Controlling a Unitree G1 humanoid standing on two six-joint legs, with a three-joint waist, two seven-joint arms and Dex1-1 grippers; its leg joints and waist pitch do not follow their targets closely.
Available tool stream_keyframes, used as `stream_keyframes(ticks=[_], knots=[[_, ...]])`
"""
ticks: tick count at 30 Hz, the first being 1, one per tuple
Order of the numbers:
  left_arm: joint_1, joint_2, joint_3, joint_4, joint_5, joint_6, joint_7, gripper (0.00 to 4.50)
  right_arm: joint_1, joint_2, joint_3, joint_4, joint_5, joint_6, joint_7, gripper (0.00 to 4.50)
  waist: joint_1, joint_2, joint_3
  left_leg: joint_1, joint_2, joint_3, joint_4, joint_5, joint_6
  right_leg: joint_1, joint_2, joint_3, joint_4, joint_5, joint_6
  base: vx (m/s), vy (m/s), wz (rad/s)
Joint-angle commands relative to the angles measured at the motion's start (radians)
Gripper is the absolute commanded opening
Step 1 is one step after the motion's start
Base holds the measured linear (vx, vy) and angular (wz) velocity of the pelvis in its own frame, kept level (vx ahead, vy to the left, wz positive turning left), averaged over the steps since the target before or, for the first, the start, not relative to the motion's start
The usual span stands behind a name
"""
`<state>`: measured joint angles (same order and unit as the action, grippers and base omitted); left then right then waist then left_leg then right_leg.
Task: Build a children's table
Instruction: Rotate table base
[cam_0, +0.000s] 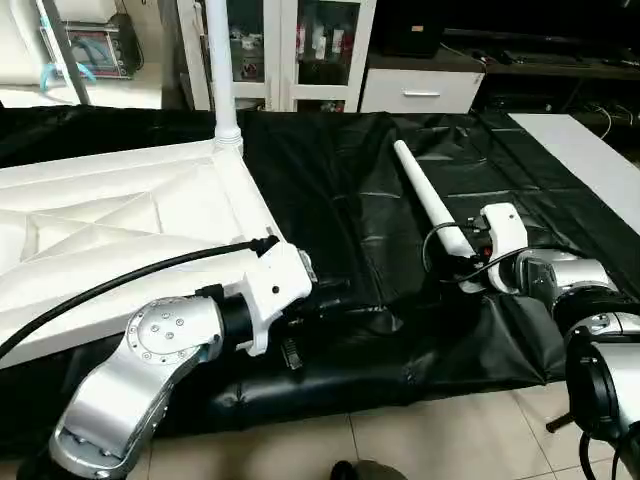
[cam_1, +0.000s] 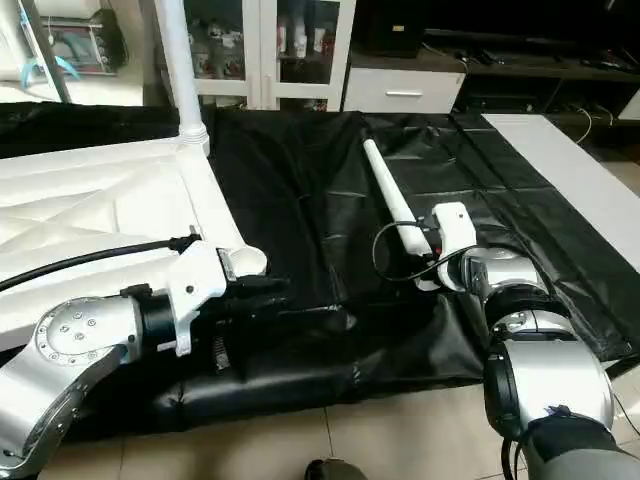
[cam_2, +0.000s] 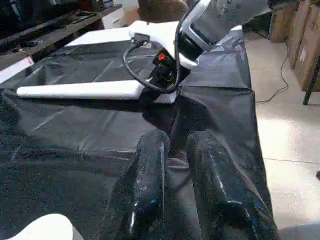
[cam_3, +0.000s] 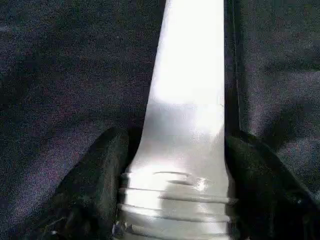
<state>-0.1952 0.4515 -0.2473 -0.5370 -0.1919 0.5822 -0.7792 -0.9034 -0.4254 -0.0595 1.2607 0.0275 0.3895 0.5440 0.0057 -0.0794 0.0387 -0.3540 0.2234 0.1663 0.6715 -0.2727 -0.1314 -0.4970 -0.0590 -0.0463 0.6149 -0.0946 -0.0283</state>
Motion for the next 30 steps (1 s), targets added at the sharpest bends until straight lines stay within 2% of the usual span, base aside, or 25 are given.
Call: stream_keyframes(ticks=[1, 3, 8, 11, 12, 13, 15, 16, 18, 19, 20, 21, 22, 23, 24, 25, 26, 27, 28, 29, 30], knots=[[-0.011, 0.001, -0.011, -0.019, -0.007, 0.007, 0.005, 0.98, -0.010, -0.012, -0.003, 0.020, -0.010, 0.020, -0.003, 2.66, 0.005, 0.009, -0.064, -0.022, -0.018, 0.015, -0.085, -0.138, 0.058, 0.088, -0.033, 0.005, -0.070, -0.468, -0.145, 0.000, 0.000, 0.00], [-0.015, -0.001, -0.010, -0.016, -0.006, 0.001, 0.009, 0.98, -0.005, -0.014, -0.004, 0.025, -0.012, 0.022, -0.015, 2.65, 0.004, 0.011, -0.064, -0.022, -0.018, 0.014, -0.085, -0.138, 0.057, 0.088, -0.033, 0.005, -0.070, -0.466, -0.145, 0.000, 0.000, 0.00], [-0.024, -0.008, -0.003, -0.006, -0.001, -0.005, 0.028, 0.98, -0.004, -0.015, -0.047, 0.029, 0.021, 0.019, -0.050, 2.65, 0.004, 0.013, -0.064, -0.020, -0.019, 0.014, -0.085, -0.147, 0.055, 0.087, -0.032, 0.004, -0.071, -0.473, -0.141, 0.000, 0.000, 0.00], [-0.043, -0.044, 0.026, 0.016, -0.002, 0.007, 0.080, 0.98, -0.006, -0.015, -0.078, 0.009, 0.048, -0.055, -0.053, 2.64, 0.005, 0.007, -0.065, -0.020, -0.019, 0.015, -0.084, -0.146, 0.053, 0.087, -0.032, 0.002, -0.072, -0.476, -0.135, 0.000, 0.000, 0.00], [-0.063, -0.076, 0.055, 0.041, 0.003, 0.023, 0.135, 0.98, -0.007, -0.010, -0.109, -0.021, 0.081, -0.115, -0.033, 2.64, 0.005, 0.000, -0.066, -0.022, -0.020, 0.017, -0.081, -0.141, 0.060, 0.087, -0.032, 0.001, -0.075, -0.482, -0.128, 0.000, 0.000, 0.00], [-0.066, -0.081, 0.060, 0.044, 0.003, 0.027, 0.144, 0.98, -0.007, -0.009, -0.113, -0.025, 0.085, -0.120, -0.031, 2.64, 0.007, 0.002, -0.066, -0.022, -0.020, 0.016, -0.081, -0.141, 0.060, 0.088, -0.033, 0.002, -0.072, -0.484, -0.126, 0.000, 0.000, 0.00], [-0.087, -0.117, 0.095, 0.074, 0.011, 0.031, 0.207, 0.98, -0.001, -0.005, -0.128, -0.061, 0.103, -0.140, -0.006, 2.64, 0.007, 0.001, -0.066, -0.025, -0.023, 0.016, -0.080, -0.128, 0.068, 0.090, -0.031, 0.000, -0.074, -0.491, -0.115, 0.000, 0.000, 0.00], [-0.105, -0.151, 0.130, 0.096, 0.009, 0.038, 0.256, 0.98, 0.016, 0.002, -0.135, -0.109, 0.118, -0.151, 0.019, 2.64, 0.007, -0.009, -0.067, -0.030, -0.024, 0.016, -0.079, -0.111, 0.074, 0.095, -0.032, 0.000, -0.073, -0.493, -0.107, 0.000, 0.000, 0.00], [-0.119, -0.176, 0.155, 0.112, 0.005, 0.045, 0.292, 0.98, 0.030, 0.007, -0.141, -0.145, 0.131, -0.156, 0.035, 2.63, 0.009, -0.005, -0.069, -0.030, -0.025, 0.017, -0.077, -0.088, 0.084, 0.094, -0.031, 0.000, -0.076, -0.488, -0.096, 0.000, 0.000, 0.00], [-0.137, -0.211, 0.190, 0.126, -0.012, 0.062, 0.333, 0.98, 0.054, 0.015, -0.151, -0.204, 0.152, -0.153, 0.055, 2.63, 0.011, -0.005, -0.069, -0.028, -0.024, 0.017, -0.077, -0.081, 0.090, 0.092, -0.030, -0.001, -0.077, -0.486, -0.094, 0.000, 0.000, 0.00], [-0.145, -0.225, 0.204, 0.131, -0.021, 0.069, 0.348, 0.98, 0.064, 0.019, -0.154, -0.230, 0.160, -0.150, 0.063, 2.62, 0.009, -0.014, -0.069, -0.029, -0.025, 0.020, -0.075, -0.079, 0.094, 0.092, -0.027, -0.001, -0.078, -0.485, -0.091, 0.000, 0.000, 0.00], [-0.182, -0.302, 0.275, 0.147, -0.102, 0.122, 0.401, 1.26, 0.151, 0.045, -0.161, -0.411, 0.213, -0.132, 0.105, 2.61, 0.017, -0.006, -0.073, -0.027, -0.021, 0.017, -0.077, -0.052, 0.099, 0.093, -0.031, -0.001, -0.073, -0.443, -0.106, 0.000, 0.000, 0.00], [-0.182, -0.302, 0.275, 0.147, -0.102, 0.122, 0.401, 1.33, 0.151, 0.045, -0.161, -0.411, 0.213, -0.132, 0.105, 2.59, 0.022, -0.005, -0.072, -0.027, -0.023, 0.020, -0.077, -0.048, 0.103, 0.093, -0.028, 0.002, -0.077, -0.424, -0.103, 0.000, 0.000, 0.00], [-0.198, -0.329, 0.298, 0.152, -0.134, 0.148, 0.416, 1.33, 0.193, 0.058, -0.164, -0.494, 0.237, -0.121, 0.111, 2.59, 0.021, -0.008, -0.075, -0.025, -0.019, 0.017, -0.078, -0.042, 0.106, 0.090, -0.028, 0.000, -0.070, -0.405, -0.112, 0.000, 0.000, 0.00], [-0.218, -0.364, 0.323, 0.163, -0.174, 0.193, 0.434, 1.33, 0.255, 0.080, -0.168, -0.616, 0.274, -0.098, 0.112, 2.54, 0.027, -0.006, -0.074, -0.024, -0.019, 0.020, -0.079, -0.036, 0.117, 0.091, -0.027, 0.000, -0.074, -0.382, -0.121, 0.000, 0.000, 0.00], [-0.228, -0.380, 0.331, 0.171, -0.191, 0.217, 0.442, 1.37, 0.292, 0.093, -0.168, -0.688, 0.296, -0.081, 0.111, 2.44, 0.031, -0.008, -0.074, -0.022, -0.016, 0.017, -0.082, -0.030, 0.123, 0.091, -0.028, 0.001, -0.067, -0.365, -0.128, 0.000, 0.000, 0.00], [-0.235, -0.390, 0.335, 0.176, -0.196, 0.232, 0.449, 1.68, 0.313, 0.100, -0.168, -0.727, 0.307, -0.070, 0.110, 2.30, 0.036, -0.010, -0.074, -0.022, -0.017, 0.019, -0.082, -0.021, 0.128, 0.090, -0.026, 0.000, -0.070, -0.364, -0.124, 0.000, 0.000, 0.00], [-0.259, -0.441, 0.359, 0.209, -0.216, 0.284, 0.488, 1.68, 0.369, 0.121, -0.166, -0.834, 0.341, -0.036, 0.102, 2.20, 0.037, -0.010, -0.074, -0.024, -0.016, 0.016, -0.084, -0.020, 0.131, 0.092, -0.028, -0.001, -0.070, -0.372, -0.123, 0.000, 0.000, 0.00], [-0.265, -0.454, 0.367, 0.220, -0.221, 0.300, 0.501, 1.73, 0.386, 0.128, -0.167, -0.866, 0.352, -0.025, 0.100, 2.16, 0.045, 0.007, -0.072, -0.015, -0.018, 0.021, -0.080, -0.029, 0.126, 0.083, -0.023, -0.001, -0.083, -0.384, -0.111, 0.000, 0.000, 0.00], [-0.276, -0.478, 0.377, 0.239, -0.228, 0.322, 0.522, 1.75, 0.412, 0.138, -0.167, -0.914, 0.367, -0.007, 0.093, 2.12, 0.043, 0.004, -0.072, -0.015, -0.016, 0.020, -0.081, -0.038, 0.126, 0.082, -0.023, -0.002, -0.082, -0.391, -0.110, 0.000, 0.000, 0.00], [-0.285, -0.494, 0.381, 0.254, -0.228, 0.336, 0.536, 1.84, 0.434, 0.144, -0.166, -0.952, 0.371, 0.010, 0.082, 2.01, 0.045, 0.001, -0.072, -0.021, -0.016, 0.016, -0.085, -0.047, 0.123, 0.088, -0.025, -0.007, -0.085, -0.422, -0.095, 0.000, 0.000, 0.00]])
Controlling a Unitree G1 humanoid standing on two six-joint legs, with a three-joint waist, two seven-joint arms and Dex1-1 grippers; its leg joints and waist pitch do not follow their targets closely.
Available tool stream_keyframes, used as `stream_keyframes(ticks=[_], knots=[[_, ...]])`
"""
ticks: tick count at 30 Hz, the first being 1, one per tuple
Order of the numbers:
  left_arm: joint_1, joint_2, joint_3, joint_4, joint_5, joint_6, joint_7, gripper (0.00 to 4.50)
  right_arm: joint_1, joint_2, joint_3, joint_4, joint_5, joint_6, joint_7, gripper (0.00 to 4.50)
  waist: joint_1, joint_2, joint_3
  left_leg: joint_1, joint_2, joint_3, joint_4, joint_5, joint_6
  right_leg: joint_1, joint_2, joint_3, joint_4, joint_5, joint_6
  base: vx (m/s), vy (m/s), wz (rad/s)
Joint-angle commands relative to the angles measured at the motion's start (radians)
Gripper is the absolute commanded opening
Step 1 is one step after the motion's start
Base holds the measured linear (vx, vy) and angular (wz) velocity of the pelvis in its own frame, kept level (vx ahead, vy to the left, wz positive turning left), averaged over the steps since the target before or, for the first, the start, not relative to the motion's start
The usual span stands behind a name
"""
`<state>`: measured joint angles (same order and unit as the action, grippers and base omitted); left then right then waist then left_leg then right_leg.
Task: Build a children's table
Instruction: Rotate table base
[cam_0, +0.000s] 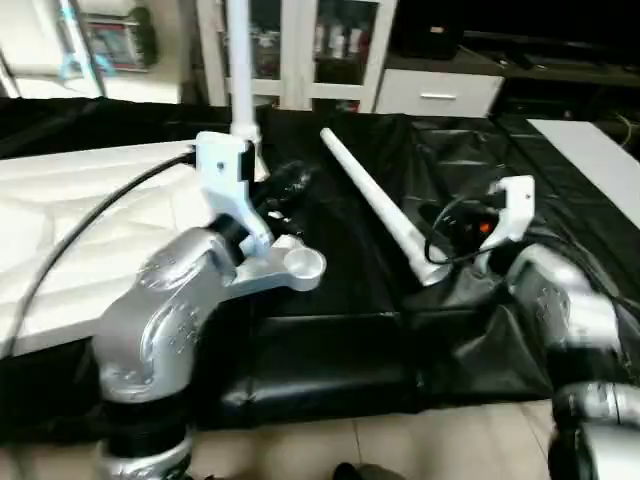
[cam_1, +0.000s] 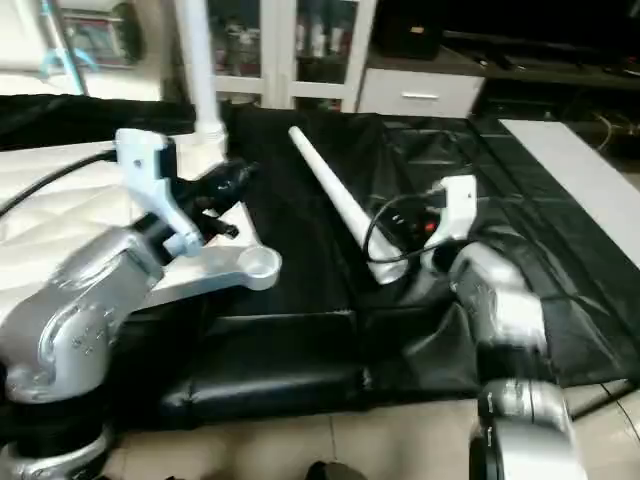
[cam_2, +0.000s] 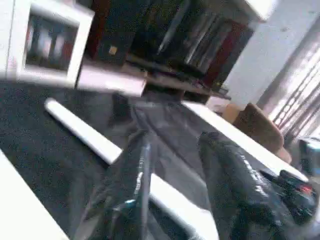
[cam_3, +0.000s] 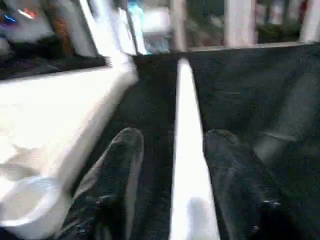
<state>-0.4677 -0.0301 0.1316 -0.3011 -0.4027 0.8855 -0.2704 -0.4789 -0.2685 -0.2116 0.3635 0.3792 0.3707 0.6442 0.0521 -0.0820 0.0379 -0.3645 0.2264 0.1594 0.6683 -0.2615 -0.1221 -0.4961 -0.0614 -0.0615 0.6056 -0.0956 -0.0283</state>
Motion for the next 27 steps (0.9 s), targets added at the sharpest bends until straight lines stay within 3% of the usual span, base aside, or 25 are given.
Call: stream_keyframes(ticks=[1, 2, 4, 6, 9, 12, 13, 15, 18, 22, 27], knots=[[-0.017, -0.019, 0.003, 0.024, -0.015, 0.038, 0.033, 1.99, 0.021, -0.010, -0.013, -0.072, 0.019, 0.039, -0.026, 1.88, 0.001, 0.002, -0.071, -0.011, -0.021, 0.022, -0.083, -0.070, 0.107, 0.087, -0.024, 0.005, -0.081, -0.458, -0.070, 0.000, 0.000, 0.00], [-0.022, -0.013, -0.018, 0.033, 0.001, 0.033, 0.033, 2.11, 0.045, -0.010, -0.007, -0.096, 0.007, 0.048, -0.038, 1.78, 0.001, 0.012, -0.070, -0.013, -0.022, 0.019, -0.084, -0.078, 0.099, 0.087, -0.025, 0.004, -0.085, -0.482, -0.052, 0.000, 0.000, 0.00], [-0.030, -0.009, -0.039, 0.043, 0.006, 0.034, 0.038, 2.28, 0.083, -0.006, -0.007, -0.127, -0.007, 0.070, -0.070, 1.58, 0.001, 0.008, -0.071, -0.011, -0.024, 0.018, -0.085, -0.087, 0.093, 0.085, -0.025, 0.000, -0.093, -0.504, -0.026, 0.000, 0.000, 0.00], [-0.031, 0.000, -0.056, 0.038, 0.007, 0.040, 0.036, 2.53, 0.098, -0.010, -0.007, -0.136, -0.023, 0.084, -0.097, 1.36, -0.002, 0.012, -0.067, -0.008, -0.023, 0.016, -0.088, -0.104, 0.085, 0.085, -0.024, -0.005, -0.103, -0.518, -0.018, 0.000, 0.000, 0.00], [-0.017, 0.049, -0.116, 0.008, 0.018, 0.055, -0.008, 2.64, 0.107, -0.022, -0.001, -0.139, -0.049, 0.093, -0.135, 1.25, -0.007, 0.002, -0.067, -0.016, -0.026, 0.011, -0.090, -0.111, 0.072, 0.093, -0.027, -0.009, -0.103, -0.539, 0.006, 0.000, 0.000, 0.00], [0.016, 0.119, -0.185, -0.027, 0.036, 0.071, -0.057, 2.66, 0.089, -0.019, -0.012, -0.135, -0.048, 0.113, -0.181, 1.08, -0.011, 0.006, -0.069, -0.016, -0.023, 0.006, -0.093, -0.090, 0.064, 0.094, -0.033, -0.006, -0.094, -0.519, 0.007, 0.000, 0.000, 0.00], [0.026, 0.154, -0.213, -0.029, 0.066, 0.060, -0.056, 2.68, 0.079, -0.017, -0.014, -0.130, -0.045, 0.136, -0.202, 1.43, -0.015, -0.002, -0.068, -0.016, -0.024, 0.008, -0.091, -0.090, 0.065, 0.092, -0.030, -0.007, -0.094, -0.514, 0.004, 0.000, 0.000, 0.00], [0.036, 0.171, -0.221, -0.034, 0.075, 0.051, -0.055, 2.68, 0.068, -0.012, -0.008, -0.127, -0.034, 0.159, -0.202, 1.44, -0.018, -0.002, -0.068, -0.018, -0.025, 0.008, -0.090, -0.080, 0.063, 0.095, -0.031, -0.005, -0.091, -0.508, 0.005, 0.000, 0.000, 0.00], [0.050, 0.216, -0.244, -0.061, 0.068, 0.049, -0.087, 2.68, 0.050, 0.001, 0.004, -0.131, -0.023, 0.191, -0.202, 1.91, -0.016, 0.000, -0.068, -0.017, -0.026, 0.008, -0.091, -0.077, 0.058, 0.095, -0.033, -0.004, -0.089, -0.513, 0.004, 0.000, 0.000, 0.00], [0.082, 0.303, -0.306, -0.103, 0.081, 0.030, -0.148, 2.68, 0.012, 0.015, 0.011, -0.102, -0.025, 0.224, -0.211, 2.11, -0.017, 0.006, -0.067, -0.014, -0.021, 0.007, -0.094, -0.067, 0.045, 0.093, -0.035, 0.001, -0.081, -0.477, -0.019, 0.000, 0.000, 0.00], [0.122, 0.347, -0.335, -0.105, 0.140, -0.035, -0.143, 2.68, -0.034, 0.028, 0.080, -0.082, -0.021, 0.254, -0.168, 2.69, -0.018, 0.007, -0.066, -0.013, -0.018, 0.008, -0.096, -0.061, 0.036, 0.096, -0.037, 0.006, -0.075, -0.440, -0.043, 0.000, 0.000, 0.00]])
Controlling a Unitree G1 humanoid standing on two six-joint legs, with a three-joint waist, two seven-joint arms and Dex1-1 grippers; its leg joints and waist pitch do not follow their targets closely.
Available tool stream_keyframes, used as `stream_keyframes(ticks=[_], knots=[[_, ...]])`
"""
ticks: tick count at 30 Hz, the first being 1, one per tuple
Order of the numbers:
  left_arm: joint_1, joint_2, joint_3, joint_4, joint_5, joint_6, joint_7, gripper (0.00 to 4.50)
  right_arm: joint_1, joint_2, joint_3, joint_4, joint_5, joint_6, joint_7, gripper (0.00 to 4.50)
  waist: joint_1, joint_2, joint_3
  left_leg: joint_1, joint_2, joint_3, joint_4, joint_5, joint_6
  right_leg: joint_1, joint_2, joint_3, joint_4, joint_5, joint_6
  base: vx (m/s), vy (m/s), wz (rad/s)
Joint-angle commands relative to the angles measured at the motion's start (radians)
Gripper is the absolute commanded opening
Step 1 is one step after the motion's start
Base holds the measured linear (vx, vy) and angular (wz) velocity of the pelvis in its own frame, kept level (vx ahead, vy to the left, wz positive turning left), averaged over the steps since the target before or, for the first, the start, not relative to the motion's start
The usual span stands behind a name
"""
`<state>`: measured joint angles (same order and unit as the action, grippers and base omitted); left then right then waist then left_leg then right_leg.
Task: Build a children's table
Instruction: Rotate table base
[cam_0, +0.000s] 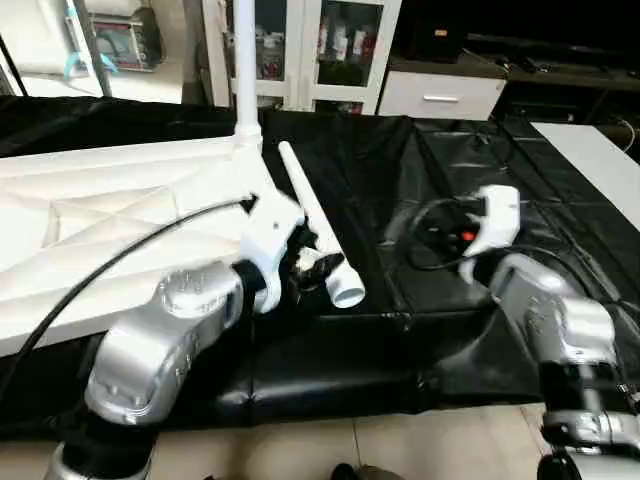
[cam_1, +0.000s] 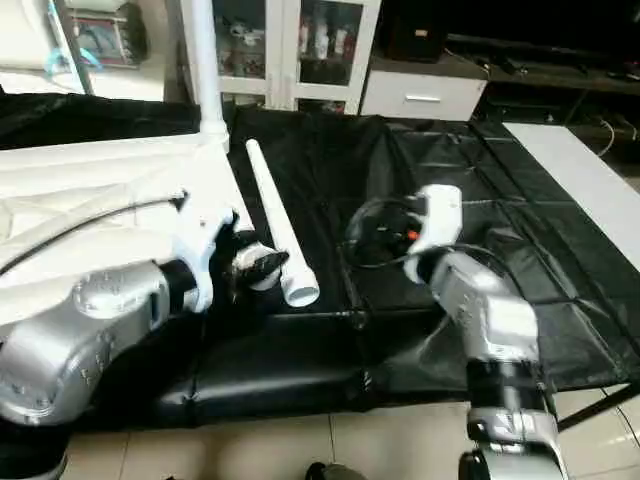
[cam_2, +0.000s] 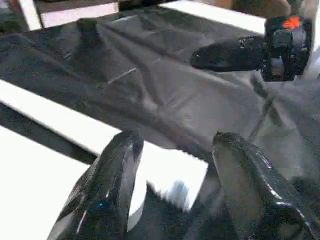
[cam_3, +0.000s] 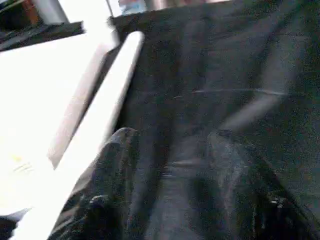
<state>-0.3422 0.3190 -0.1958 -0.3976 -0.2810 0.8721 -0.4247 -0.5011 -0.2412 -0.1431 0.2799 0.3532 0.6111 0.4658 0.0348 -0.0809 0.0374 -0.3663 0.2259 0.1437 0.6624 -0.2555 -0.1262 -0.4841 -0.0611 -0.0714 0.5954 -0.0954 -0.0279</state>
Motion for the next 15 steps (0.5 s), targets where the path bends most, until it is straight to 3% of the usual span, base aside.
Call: stream_keyframes(ticks=[1, 4, 7, 9, 11, 12, 15], knots=[[-0.002, -0.003, -0.004, 0.002, 0.042, -0.046, 0.032, 2.68, -0.020, 0.011, 0.022, -0.001, 0.006, 0.014, 0.018, 2.69, -0.001, 0.005, -0.064, -0.010, -0.018, 0.025, -0.091, -0.076, 0.039, 0.083, -0.037, 0.016, -0.066, -0.447, -0.044, 0.000, 0.000, 0.00], [0.000, -0.004, 0.002, 0.022, 0.088, -0.099, 0.082, 2.68, -0.046, 0.045, 0.047, 0.008, 0.007, 0.016, 0.033, 3.00, -0.004, 0.004, -0.064, -0.014, -0.018, 0.023, -0.093, -0.082, 0.035, 0.086, -0.039, 0.017, -0.067, -0.462, -0.035, 0.000, 0.000, 0.00], [0.010, 0.016, 0.000, -0.019, 0.044, -0.088, 0.033, 2.68, -0.084, 0.072, 0.103, 0.058, -0.022, 0.031, 0.045, 3.20, -0.002, 0.001, -0.064, -0.013, -0.016, 0.021, -0.094, -0.076, 0.023, 0.084, -0.042, 0.019, -0.062, -0.457, -0.045, 0.000, 0.000, 0.00], [0.025, 0.047, -0.013, -0.048, 0.027, -0.082, -0.010, 2.68, -0.097, 0.073, 0.138, 0.072, -0.037, 0.049, 0.057, 3.43, -0.002, 0.006, -0.063, -0.011, -0.015, 0.020, -0.095, -0.080, 0.015, 0.083, -0.042, 0.020, -0.059, -0.447, -0.056, 0.000, 0.000, 0.00], [0.036, 0.058, -0.013, -0.057, 0.023, -0.080, -0.026, 2.68, -0.099, 0.068, 0.161, 0.073, -0.056, 0.046, 0.054, 3.54, 0.000, -0.005, -0.063, -0.010, -0.015, 0.024, -0.096, -0.073, 0.015, 0.083, -0.041, 0.023, -0.059, -0.431, -0.059, 0.000, 0.000, 0.00], [0.043, 0.059, -0.005, -0.058, 0.025, -0.080, -0.027, 2.68, -0.097, 0.067, 0.166, 0.069, -0.060, 0.041, 0.048, 3.54, 0.001, -0.002, -0.064, -0.009, -0.015, 0.024, -0.096, -0.061, 0.012, 0.083, -0.041, 0.024, -0.056, -0.415, -0.062, 0.000, 0.000, 0.00], [0.054, 0.021, 0.056, -0.008, 0.080, -0.114, 0.074, 2.68, -0.060, 0.074, 0.136, 0.004, -0.102, -0.082, -0.042, 3.54, 0.005, -0.004, -0.062, -0.007, -0.015, 0.028, -0.097, -0.053, 0.005, 0.082, -0.039, 0.026, -0.056, -0.387, -0.067, 0.000, 0.000, 0.00]])
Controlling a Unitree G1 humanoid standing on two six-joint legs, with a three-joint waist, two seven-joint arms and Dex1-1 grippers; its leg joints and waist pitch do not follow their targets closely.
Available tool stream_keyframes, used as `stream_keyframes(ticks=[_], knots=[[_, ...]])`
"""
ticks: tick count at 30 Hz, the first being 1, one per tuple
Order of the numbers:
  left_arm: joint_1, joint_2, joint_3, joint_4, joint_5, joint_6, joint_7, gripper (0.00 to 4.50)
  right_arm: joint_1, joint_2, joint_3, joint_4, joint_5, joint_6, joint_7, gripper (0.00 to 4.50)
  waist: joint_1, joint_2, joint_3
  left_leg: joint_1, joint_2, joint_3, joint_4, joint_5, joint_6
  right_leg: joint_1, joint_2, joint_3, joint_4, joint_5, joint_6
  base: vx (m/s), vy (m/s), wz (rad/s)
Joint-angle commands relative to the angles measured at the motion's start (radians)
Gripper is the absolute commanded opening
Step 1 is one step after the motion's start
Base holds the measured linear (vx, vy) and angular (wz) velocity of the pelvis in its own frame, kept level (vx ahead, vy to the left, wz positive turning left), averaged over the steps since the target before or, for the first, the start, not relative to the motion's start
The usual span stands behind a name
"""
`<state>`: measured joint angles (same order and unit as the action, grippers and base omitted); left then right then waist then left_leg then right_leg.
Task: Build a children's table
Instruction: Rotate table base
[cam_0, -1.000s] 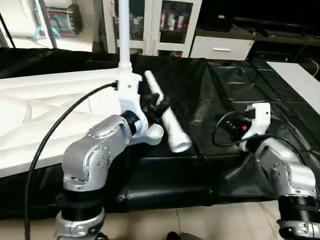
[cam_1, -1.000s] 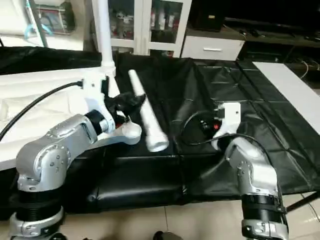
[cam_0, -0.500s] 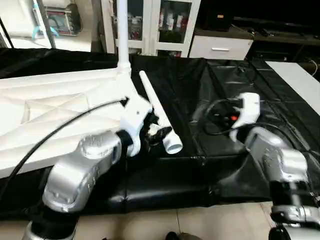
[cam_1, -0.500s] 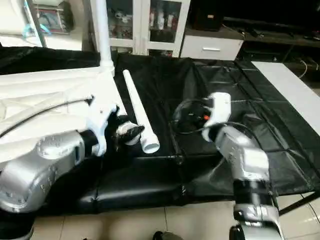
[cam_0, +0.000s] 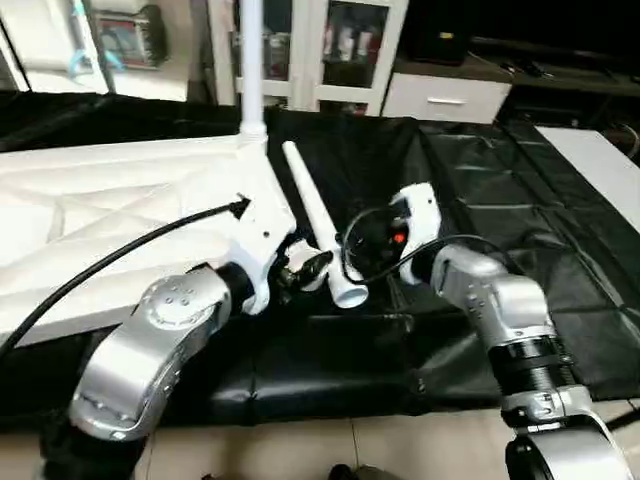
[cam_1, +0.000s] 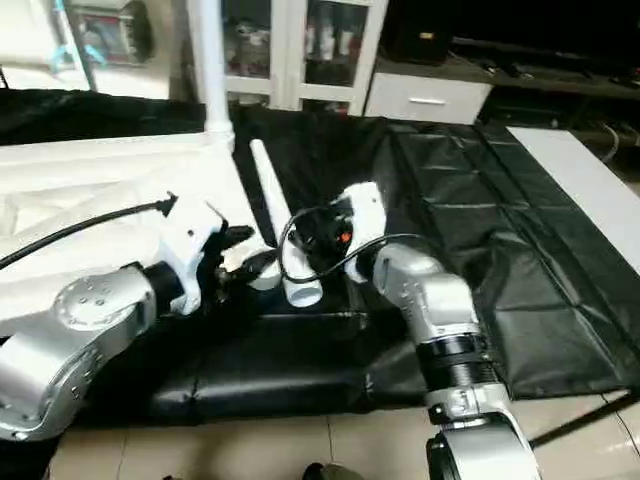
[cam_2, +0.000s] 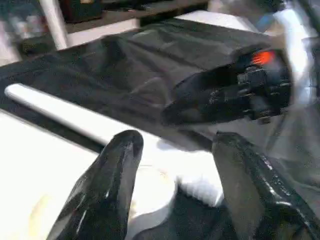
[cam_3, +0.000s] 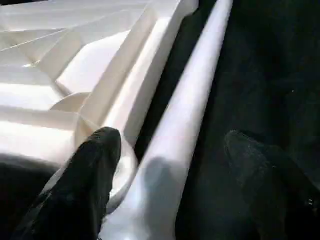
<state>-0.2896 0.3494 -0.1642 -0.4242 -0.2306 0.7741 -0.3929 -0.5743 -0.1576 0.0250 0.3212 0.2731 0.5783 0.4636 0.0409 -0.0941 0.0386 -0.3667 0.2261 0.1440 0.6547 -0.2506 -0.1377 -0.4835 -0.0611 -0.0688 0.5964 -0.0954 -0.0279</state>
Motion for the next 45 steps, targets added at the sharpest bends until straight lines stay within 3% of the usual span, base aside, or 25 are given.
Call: stream_keyframes(ticks=[1, 5, 6, 9, 10, 12, 14, 15, 16, 18, 21, 22, 23, 24, 25, 26, 27, 28, 29, 30, 31, 32, 33, 36, 45], knots=[[0.006, -0.021, 0.037, 0.035, 0.051, -0.036, 0.079, 2.68, 0.039, -0.008, -0.050, -0.076, -0.044, -0.104, -0.080, 3.54, 0.001, 0.009, -0.064, -0.008, -0.017, 0.028, -0.090, -0.055, 0.014, 0.084, -0.038, 0.024, -0.057, -0.390, -0.056, 0.000, 0.000, 0.00], [0.065, -0.111, 0.110, 0.093, 0.139, -0.174, 0.289, 2.68, 0.173, -0.026, -0.072, -0.270, -0.089, -0.182, -0.135, 3.54, 0.005, 0.013, -0.065, -0.014, -0.022, 0.026, -0.092, -0.057, 0.018, 0.091, -0.033, 0.022, -0.067, -0.399, -0.004, 0.000, 0.000, 0.00], [0.093, -0.137, 0.127, 0.087, 0.142, -0.197, 0.323, 2.68, 0.219, -0.030, -0.074, -0.333, -0.089, -0.178, -0.134, 3.54, 0.005, 0.026, -0.067, -0.011, -0.020, 0.025, -0.093, -0.067, 0.018, 0.090, -0.030, 0.022, -0.067, -0.387, 0.006, 0.000, 0.000, 0.00], [0.149, -0.181, 0.144, 0.060, 0.128, -0.225, 0.352, 2.68, 0.307, -0.028, -0.082, -0.438, -0.093, -0.179, -0.136, 3.54, 0.001, 0.017, -0.067, -0.014, -0.021, 0.024, -0.095, -0.107, 0.039, 0.087, -0.027, 0.017, -0.077, -0.441, 0.026, 0.000, 0.000, 0.00], [0.183, -0.191, 0.134, 0.047, 0.142, -0.237, 0.370, 2.68, 0.362, -0.019, -0.096, -0.489, -0.090, -0.179, -0.145, 3.54, 0.000, 0.034, -0.064, -0.014, -0.023, 0.021, -0.098, -0.145, 0.042, 0.084, -0.026, 0.014, -0.084, -0.489, 0.035, 0.000, 0.000, 0.00], [0.211, -0.190, 0.115, 0.040, 0.157, -0.249, 0.375, 2.68, 0.403, -0.014, -0.107, -0.520, -0.086, -0.176, -0.151, 3.54, -0.009, 0.022, -0.058, -0.013, -0.025, 0.022, -0.096, -0.194, 0.053, 0.078, -0.022, 0.006, -0.100, -0.563, 0.066, 0.000, 0.000, 0.00], [0.256, -0.194, 0.091, 0.034, 0.171, -0.268, 0.376, 2.68, 0.463, -0.013, -0.124, -0.552, -0.082, -0.176, -0.165, 3.54, 0.002, 0.034, -0.048, -0.065, -0.025, -0.029, -0.133, -0.237, 0.093, 0.131, -0.060, -0.031, -0.081, -0.581, 0.056, 0.000, 0.000, 0.00], [0.260, -0.195, 0.090, 0.035, 0.172, -0.271, 0.375, 2.68, 0.468, -0.013, -0.125, -0.553, -0.082, -0.177, -0.169, 3.54, -0.013, 0.044, -0.042, -0.050, -0.025, -0.047, -0.126, -0.270, 0.124, 0.121, -0.070, -0.052, -0.100, -0.569, 0.031, 0.002, 0.001, 0.42], [0.267, -0.197, 0.086, 0.036, 0.175, -0.279, 0.372, 2.68, 0.475, -0.013, -0.129, -0.555, -0.084, -0.180, -0.182, 3.54, -0.024, 0.047, -0.039, -0.060, -0.031, -0.064, -0.121, -0.299, 0.123, 0.138, -0.085, -0.074, -0.105, -0.612, 0.015, -0.007, -0.008, 0.57], [0.269, -0.202, 0.083, 0.044, 0.186, -0.302, 0.375, 2.68, 0.483, -0.012, -0.135, -0.556, -0.092, -0.194, -0.209, 3.54, -0.026, 0.061, -0.026, -0.057, -0.039, -0.090, -0.117, -0.358, 0.080, 0.148, -0.104, -0.115, -0.122, -0.702, 0.007, -0.015, -0.015, 0.58], [0.257, -0.206, 0.080, 0.048, 0.178, -0.328, 0.356, 2.68, 0.480, 0.013, -0.164, -0.552, -0.077, -0.197, -0.247, 3.54, -0.030, 0.071, -0.015, -0.066, -0.034, -0.106, -0.131, -0.455, 0.042, 0.162, -0.104, -0.133, -0.100, -0.700, -0.009, -0.030, -0.033, 0.66], [0.256, -0.207, 0.079, 0.049, 0.179, -0.337, 0.353, 2.68, 0.481, 0.021, -0.172, -0.556, -0.067, -0.192, -0.254, 3.54, -0.030, 0.069, -0.017, -0.043, -0.026, -0.100, -0.120, -0.471, 0.020, 0.148, -0.109, -0.125, -0.108, -0.703, -0.012, -0.026, -0.049, 0.64], [0.259, -0.210, 0.077, 0.051, 0.183, -0.349, 0.354, 2.68, 0.487, 0.029, -0.177, -0.569, -0.062, -0.183, -0.257, 3.54, -0.042, 0.070, -0.016, 0.011, -0.012, -0.069, -0.091, -0.462, -0.008, 0.106, -0.103, -0.105, -0.142, -0.744, 0.008, -0.026, -0.049, 0.64], [0.259, -0.210, 0.077, 0.051, 0.183, -0.349, 0.354, 2.68, 0.487, 0.029, -0.177, -0.569, -0.062, -0.183, -0.257, 3.54, -0.035, 0.061, -0.012, 0.042, -0.028, -0.054, -0.072, -0.436, -0.011, 0.087, -0.111, -0.120, -0.176, -0.767, 0.013, -0.075, -0.049, 0.43], [0.262, -0.201, 0.065, 0.056, 0.197, -0.361, 0.351, 2.68, 0.493, 0.024, -0.164, -0.576, -0.074, -0.173, -0.255, 3.54, -0.042, 0.071, 0.002, 0.042, -0.026, -0.052, -0.082, -0.491, -0.011, 0.097, -0.083, -0.170, -0.197, -0.802, 0.064, 0.000, 0.000, 0.00], [0.268, -0.185, 0.044, 0.064, 0.217, -0.367, 0.343, 2.68, 0.502, 0.016, -0.136, -0.585, -0.096, -0.163, -0.249, 3.54, -0.026, 0.089, -0.006, -0.024, 0.035, -0.074, -0.157, -0.589, -0.001, 0.183, -0.073, -0.122, -0.080, -0.653, 0.066, 0.000, 0.000, 0.00], [0.269, -0.182, 0.041, 0.065, 0.220, -0.370, 0.342, 2.68, 0.504, 0.016, -0.131, -0.587, -0.098, -0.161, -0.248, 3.54, -0.007, 0.096, 0.000, -0.068, 0.072, -0.078, -0.220, -0.682, -0.003, 0.218, -0.061, -0.074, 0.048, -0.513, 0.026, -0.027, -0.056, 0.06], [0.271, -0.178, 0.035, 0.066, 0.226, -0.374, 0.340, 2.68, 0.508, 0.014, -0.122, -0.591, -0.103, -0.159, -0.246, 3.54, 0.027, 0.096, -0.003, -0.010, 0.061, -0.037, -0.217, -0.684, 0.007, 0.152, -0.045, -0.024, 0.050, -0.312, -0.016, -0.006, -0.112, 0.14], [0.273, -0.179, 0.031, 0.064, 0.227, -0.374, 0.338, 2.68, 0.514, 0.022, -0.118, -0.597, -0.096, -0.150, -0.249, 3.54, -0.016, 0.030, -0.007, 0.023, 0.021, -0.027, -0.156, -0.597, 0.031, 0.126, -0.064, -0.003, -0.014, -0.459, 0.016, -0.006, -0.112, 0.14], [0.274, -0.182, 0.029, 0.064, 0.229, -0.377, 0.337, 2.68, 0.519, 0.027, -0.114, -0.602, -0.088, -0.144, -0.255, 3.54, 0.007, 0.034, 0.004, 0.051, -0.046, -0.002, -0.066, -0.412, -0.025, 0.065, -0.110, -0.021, -0.144, -0.977, 0.093, 0.011, -0.068, 0.10], [0.273, -0.186, 0.030, 0.063, 0.229, -0.376, 0.338, 2.68, 0.523, 0.032, -0.110, -0.603, -0.085, -0.142, -0.261, 3.54, 0.003, 0.025, -0.008, 0.042, -0.045, -0.002, -0.033, -0.262, -0.013, 0.072, -0.135, -0.031, -0.156, -1.103, 0.124, 0.000, 0.000, 0.00], [0.272, -0.188, 0.032, 0.063, 0.229, -0.375, 0.339, 2.68, 0.526, 0.034, -0.108, -0.603, -0.083, -0.140, -0.265, 3.54, 0.005, 0.032, -0.012, 0.026, -0.040, -0.007, -0.051, -0.248, -0.017, 0.089, -0.129, -0.040, -0.149, -1.076, 0.126, 0.000, 0.000, 0.00], [0.272, -0.188, 0.032, 0.063, 0.229, -0.375, 0.339, 2.68, 0.526, 0.034, -0.108, -0.603, -0.083, -0.140, -0.265, 3.54, 0.006, 0.048, -0.024, -0.014, -0.020, -0.020, -0.106, -0.269, -0.042, 0.130, -0.095, -0.052, -0.117, -0.860, 0.116, 0.019, 0.024, -0.24], [0.267, -0.189, 0.037, 0.070, 0.227, -0.376, 0.337, 2.68, 0.526, 0.034, -0.098, -0.608, -0.065, -0.108, -0.251, 3.54, -0.007, 0.065, -0.024, -0.014, -0.003, -0.033, -0.141, -0.345, -0.045, 0.148, -0.078, -0.049, -0.101, -0.624, 0.056, 0.002, 0.061, -0.13], [0.262, -0.188, 0.041, 0.075, 0.226, -0.388, 0.328, 2.68, 0.538, 0.016, -0.086, -0.623, -0.056, -0.063, -0.233, 3.54, -0.017, 0.064, -0.012, 0.020, -0.001, -0.030, -0.155, -0.498, -0.030, 0.143, -0.082, -0.058, -0.131, -0.659, 0.047, -0.013, 0.037, -0.04]])
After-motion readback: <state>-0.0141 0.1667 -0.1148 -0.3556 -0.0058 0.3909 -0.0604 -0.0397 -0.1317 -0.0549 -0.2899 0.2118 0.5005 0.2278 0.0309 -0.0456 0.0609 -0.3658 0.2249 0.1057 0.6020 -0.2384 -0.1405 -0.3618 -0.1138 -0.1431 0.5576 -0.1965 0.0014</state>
